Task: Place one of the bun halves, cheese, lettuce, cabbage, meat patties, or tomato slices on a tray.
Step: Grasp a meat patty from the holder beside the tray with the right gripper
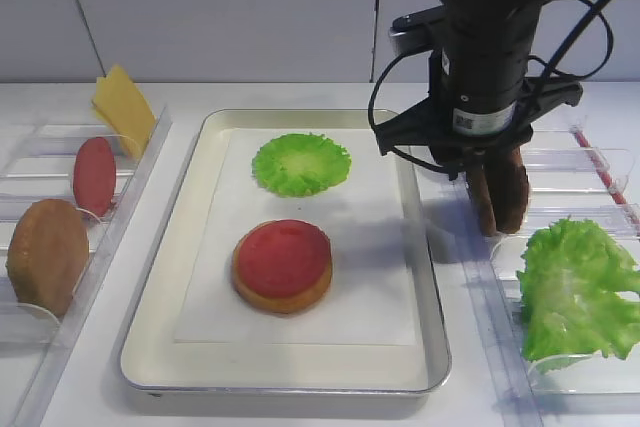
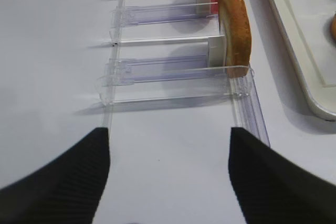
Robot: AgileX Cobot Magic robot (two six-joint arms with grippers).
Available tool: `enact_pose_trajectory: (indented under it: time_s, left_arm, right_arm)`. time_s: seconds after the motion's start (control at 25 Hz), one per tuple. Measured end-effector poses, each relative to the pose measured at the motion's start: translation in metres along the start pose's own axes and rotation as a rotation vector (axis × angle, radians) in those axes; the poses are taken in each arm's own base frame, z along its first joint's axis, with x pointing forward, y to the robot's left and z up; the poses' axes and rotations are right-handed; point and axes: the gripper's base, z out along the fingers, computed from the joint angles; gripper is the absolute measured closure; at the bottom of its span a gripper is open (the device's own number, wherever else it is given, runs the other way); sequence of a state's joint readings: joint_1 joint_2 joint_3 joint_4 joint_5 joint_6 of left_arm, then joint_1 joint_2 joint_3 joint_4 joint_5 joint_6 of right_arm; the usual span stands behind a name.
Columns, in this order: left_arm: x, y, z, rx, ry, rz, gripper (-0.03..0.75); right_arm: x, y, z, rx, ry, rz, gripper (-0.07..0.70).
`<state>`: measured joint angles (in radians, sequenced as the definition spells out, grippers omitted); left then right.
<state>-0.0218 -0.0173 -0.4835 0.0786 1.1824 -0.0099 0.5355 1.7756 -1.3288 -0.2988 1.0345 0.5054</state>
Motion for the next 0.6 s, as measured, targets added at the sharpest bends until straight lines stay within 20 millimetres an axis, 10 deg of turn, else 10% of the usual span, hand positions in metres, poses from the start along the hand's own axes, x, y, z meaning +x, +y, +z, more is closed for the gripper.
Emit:
enact_pose_trajectory:
  time_s: [0.6]
  left_arm:
    - [0.0000,0.0000,0.0000,0.000,0.000,0.000,0.244]
  right_arm:
    - [0.0005,-0.0015,-0.0007,0.016,0.009,0.005,0.453]
